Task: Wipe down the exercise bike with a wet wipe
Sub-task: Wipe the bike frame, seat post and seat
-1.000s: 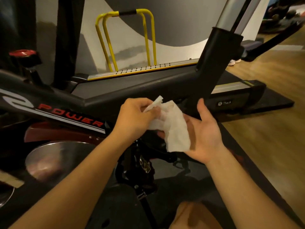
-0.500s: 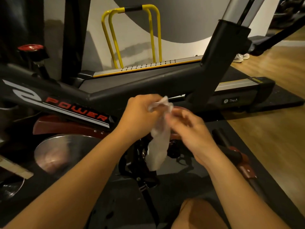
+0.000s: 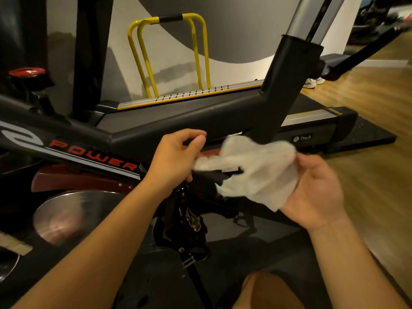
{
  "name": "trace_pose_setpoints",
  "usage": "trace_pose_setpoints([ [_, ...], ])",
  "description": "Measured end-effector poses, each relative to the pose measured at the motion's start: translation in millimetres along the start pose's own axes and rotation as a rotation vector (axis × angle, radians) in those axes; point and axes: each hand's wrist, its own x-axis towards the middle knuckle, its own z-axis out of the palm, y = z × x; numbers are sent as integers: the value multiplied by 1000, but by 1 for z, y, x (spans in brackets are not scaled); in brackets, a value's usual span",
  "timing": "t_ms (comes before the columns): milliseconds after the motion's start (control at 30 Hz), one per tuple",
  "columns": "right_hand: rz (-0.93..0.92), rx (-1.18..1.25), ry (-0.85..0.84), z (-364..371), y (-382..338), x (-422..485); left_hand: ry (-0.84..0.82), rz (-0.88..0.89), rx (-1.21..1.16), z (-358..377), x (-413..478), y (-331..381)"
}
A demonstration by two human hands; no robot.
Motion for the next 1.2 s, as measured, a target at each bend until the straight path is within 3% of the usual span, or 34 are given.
trace_pose_setpoints([
  [133, -112, -39, 177, 4, 14, 4, 127, -41, 63, 1, -7, 7],
  [167, -145, -59, 205, 6, 18, 5, 86, -99, 39, 2, -13, 13],
  [267, -144, -143, 203, 6, 21, 10, -295, -321, -101, 10, -31, 31],
  [333, -101, -225, 203, 7, 24, 13, -391, -254, -138, 19, -36, 32],
  [500, -123, -321, 223, 10, 22, 15, -92, -118, -183, 35, -32, 19],
  [633, -312, -712, 455, 10, 27, 17, 21, -48, -299, 26, -33, 14],
  [800, -541, -1050, 507, 8, 32, 25, -74, 51, -227, 8, -33, 0],
  [900, -534, -1170, 438, 14, 34, 31, -115, 61, 55, -5, -31, -9],
  [1033, -548, -1267, 536, 10, 40, 42, -96, 126, 428, -14, -27, -22],
  [1133, -552, -1374, 639, 9, 45, 54, -21, 162, 485, -18, -21, -29],
  [1200, -583, -1410, 767, 9, 49, 63, 1, 110, 362, -21, -16, -33],
])
